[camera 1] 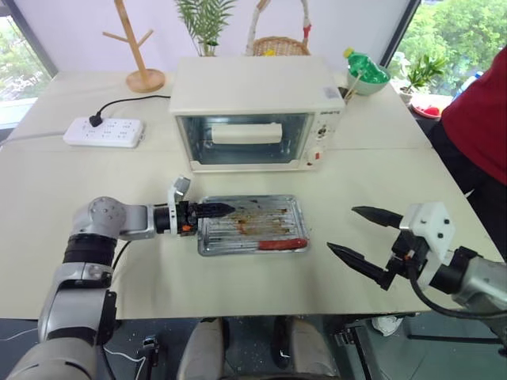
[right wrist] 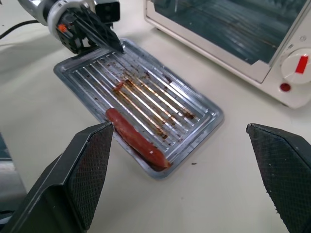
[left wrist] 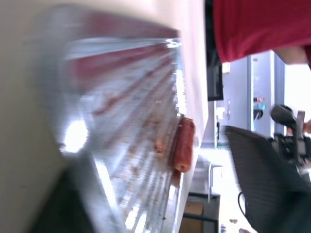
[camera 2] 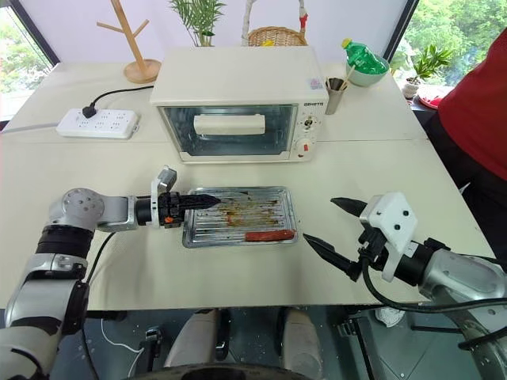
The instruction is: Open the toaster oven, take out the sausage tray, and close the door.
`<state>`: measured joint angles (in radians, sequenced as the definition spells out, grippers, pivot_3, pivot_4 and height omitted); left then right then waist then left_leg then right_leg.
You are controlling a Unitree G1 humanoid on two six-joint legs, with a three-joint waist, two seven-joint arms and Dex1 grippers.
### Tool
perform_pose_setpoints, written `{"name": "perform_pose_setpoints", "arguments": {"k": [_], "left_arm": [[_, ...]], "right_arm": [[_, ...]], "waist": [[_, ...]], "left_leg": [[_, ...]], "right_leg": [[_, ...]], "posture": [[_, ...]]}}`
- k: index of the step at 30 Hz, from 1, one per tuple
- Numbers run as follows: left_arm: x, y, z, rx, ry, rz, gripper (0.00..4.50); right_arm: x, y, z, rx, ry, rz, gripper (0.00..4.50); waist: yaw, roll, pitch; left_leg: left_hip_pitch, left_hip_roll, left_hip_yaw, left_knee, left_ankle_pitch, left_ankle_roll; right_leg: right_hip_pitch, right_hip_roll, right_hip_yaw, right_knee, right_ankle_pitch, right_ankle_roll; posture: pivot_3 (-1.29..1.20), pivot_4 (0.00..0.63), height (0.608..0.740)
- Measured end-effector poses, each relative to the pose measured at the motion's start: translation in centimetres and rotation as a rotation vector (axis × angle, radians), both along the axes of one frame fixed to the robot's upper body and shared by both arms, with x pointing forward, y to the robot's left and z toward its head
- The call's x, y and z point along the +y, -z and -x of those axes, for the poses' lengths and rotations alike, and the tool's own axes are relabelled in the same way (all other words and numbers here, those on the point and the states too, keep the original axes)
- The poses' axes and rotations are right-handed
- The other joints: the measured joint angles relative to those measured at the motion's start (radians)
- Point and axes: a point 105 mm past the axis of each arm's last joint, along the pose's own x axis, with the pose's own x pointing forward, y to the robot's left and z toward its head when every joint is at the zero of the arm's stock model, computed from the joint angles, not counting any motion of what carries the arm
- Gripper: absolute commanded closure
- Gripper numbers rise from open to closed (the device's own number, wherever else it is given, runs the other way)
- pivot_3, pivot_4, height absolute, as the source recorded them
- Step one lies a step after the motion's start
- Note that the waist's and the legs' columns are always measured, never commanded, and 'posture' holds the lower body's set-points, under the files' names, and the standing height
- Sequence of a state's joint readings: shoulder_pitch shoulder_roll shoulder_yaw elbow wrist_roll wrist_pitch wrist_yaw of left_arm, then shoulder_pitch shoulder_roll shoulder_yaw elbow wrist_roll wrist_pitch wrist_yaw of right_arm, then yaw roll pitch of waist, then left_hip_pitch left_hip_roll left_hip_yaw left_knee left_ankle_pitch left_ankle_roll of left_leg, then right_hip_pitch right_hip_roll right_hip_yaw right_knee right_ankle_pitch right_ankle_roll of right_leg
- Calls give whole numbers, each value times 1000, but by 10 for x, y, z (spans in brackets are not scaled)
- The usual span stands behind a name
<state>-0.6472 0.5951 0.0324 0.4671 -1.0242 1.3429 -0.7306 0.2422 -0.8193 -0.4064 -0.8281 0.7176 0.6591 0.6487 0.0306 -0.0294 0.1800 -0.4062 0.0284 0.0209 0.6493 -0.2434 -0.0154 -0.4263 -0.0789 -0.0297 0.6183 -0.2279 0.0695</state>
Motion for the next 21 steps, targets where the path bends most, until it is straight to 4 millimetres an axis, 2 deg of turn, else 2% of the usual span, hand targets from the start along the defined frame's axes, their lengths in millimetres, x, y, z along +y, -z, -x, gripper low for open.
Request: {"name": "perform_pose_setpoints", "arguments": {"k": [5, 7, 10, 11, 14, 18, 21], "left_arm": [[40, -3, -4, -180, -70, -192, 291], [61, -4, 2, -299, -43, -329, 291], [106, -12, 17, -452, 37, -574, 291], [111, -19, 21, -480, 63, -592, 291], [101, -49, 31, -604, 190, -541, 291], [87, -93, 49, -793, 369, -516, 291], [76, -109, 61, -881, 487, -506, 291]], "right_arm": [[-3, 4, -6, 3, -4, 7, 0], [-2, 5, -7, 3, -19, 16, 0], [-7, 7, -11, 14, -30, 31, 0], [-8, 7, -13, 16, -31, 32, 0], [-7, -1, -16, 10, -80, 21, 0], [-3, -8, -13, 44, -171, 26, 0], [-1, -10, -10, 78, -220, 30, 0]], "waist": [[-27, 3, -2], [-41, 2, -2], [-48, 3, -1], [-43, 4, -1], [-15, 5, 1], [-10, 5, 2], [-16, 5, 2]], "left_leg": [[3, 3, 0, -2, 0, 0], [2, 4, 0, -3, 0, 0], [1, 6, 2, -5, 0, 0], [-1, 6, 1, -5, 0, 0], [-5, 5, 1, -3, 0, 0], [-7, 2, 3, -2, 0, 0], [-8, 0, 5, -2, -1, 1]], "right_leg": [[0, 2, 0, 1, 0, -1], [-1, 3, 0, 1, 0, -2], [-5, 3, 2, 1, 0, -3], [-6, 4, 1, 1, 0, -4], [-7, 0, -1, 0, 0, -3], [-6, -4, 0, -5, 0, -3], [-6, -6, 1, -6, 0, -3]], "posture": [[0, 150, 740], [0, 150, 740], [0, 150, 740], [0, 150, 740], [0, 150, 740], [0, 150, 740], [0, 150, 740]]}}
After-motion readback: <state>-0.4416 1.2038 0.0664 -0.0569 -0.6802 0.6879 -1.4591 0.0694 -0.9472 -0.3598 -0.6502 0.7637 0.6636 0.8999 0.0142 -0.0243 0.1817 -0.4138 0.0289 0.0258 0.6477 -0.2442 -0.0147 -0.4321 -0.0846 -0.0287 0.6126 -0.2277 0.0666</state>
